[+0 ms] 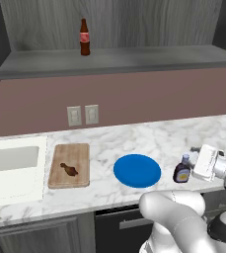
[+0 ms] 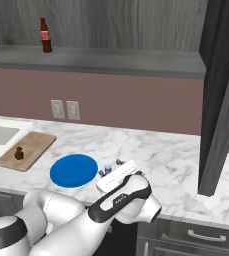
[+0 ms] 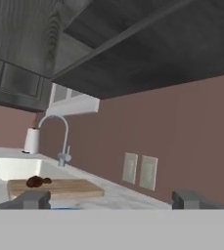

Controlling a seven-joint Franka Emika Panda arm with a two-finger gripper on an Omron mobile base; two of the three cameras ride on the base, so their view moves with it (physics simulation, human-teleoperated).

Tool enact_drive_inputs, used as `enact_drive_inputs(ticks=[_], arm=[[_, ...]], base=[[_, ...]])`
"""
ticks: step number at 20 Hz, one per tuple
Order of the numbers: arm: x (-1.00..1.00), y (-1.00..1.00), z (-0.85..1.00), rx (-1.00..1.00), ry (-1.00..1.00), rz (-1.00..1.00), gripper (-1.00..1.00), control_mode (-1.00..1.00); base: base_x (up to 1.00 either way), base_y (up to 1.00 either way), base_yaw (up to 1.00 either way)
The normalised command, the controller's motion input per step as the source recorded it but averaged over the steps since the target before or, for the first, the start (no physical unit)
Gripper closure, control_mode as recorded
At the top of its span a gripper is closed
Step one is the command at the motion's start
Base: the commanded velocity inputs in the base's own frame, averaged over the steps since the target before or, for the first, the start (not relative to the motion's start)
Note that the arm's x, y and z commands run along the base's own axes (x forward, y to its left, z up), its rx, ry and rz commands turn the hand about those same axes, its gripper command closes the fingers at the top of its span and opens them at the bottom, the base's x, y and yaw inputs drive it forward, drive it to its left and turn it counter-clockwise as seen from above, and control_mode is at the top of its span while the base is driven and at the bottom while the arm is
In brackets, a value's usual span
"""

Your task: Pick the chicken drumstick from the plate and place it on the cutting board. Then pick the condiment bottle from the cabinet and place it next to the cutting board.

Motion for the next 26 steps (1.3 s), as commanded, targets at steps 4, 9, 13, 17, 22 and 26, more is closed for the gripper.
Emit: enact_drive_inputs(ticks=[4, 9, 13, 17, 22, 26], arm=[[-0.01, -0.09, 0.22, -0.05, -0.04, -0.01, -1.0, -1.0], [-0.06, -0.03, 0.27, -0.09, -0.11, -0.01, -1.0, -1.0], [-0.25, -0.04, 0.3, -0.12, -0.21, -0.01, -1.0, -1.0], [-0.34, -0.03, 0.36, -0.16, -0.27, -0.03, -1.0, -1.0], [-0.29, -0.02, 0.36, -0.26, -0.28, -0.06, -1.0, -1.0], [-0.23, 0.0, 0.24, -0.35, -0.28, -0.07, -1.0, -1.0]], base=[[0.0, 0.0, 0.0], [0.0, 0.0, 0.0], [0.0, 0.0, 0.0], [0.0, 0.0, 0.0], [0.0, 0.0, 0.0], [0.0, 0.0, 0.0]])
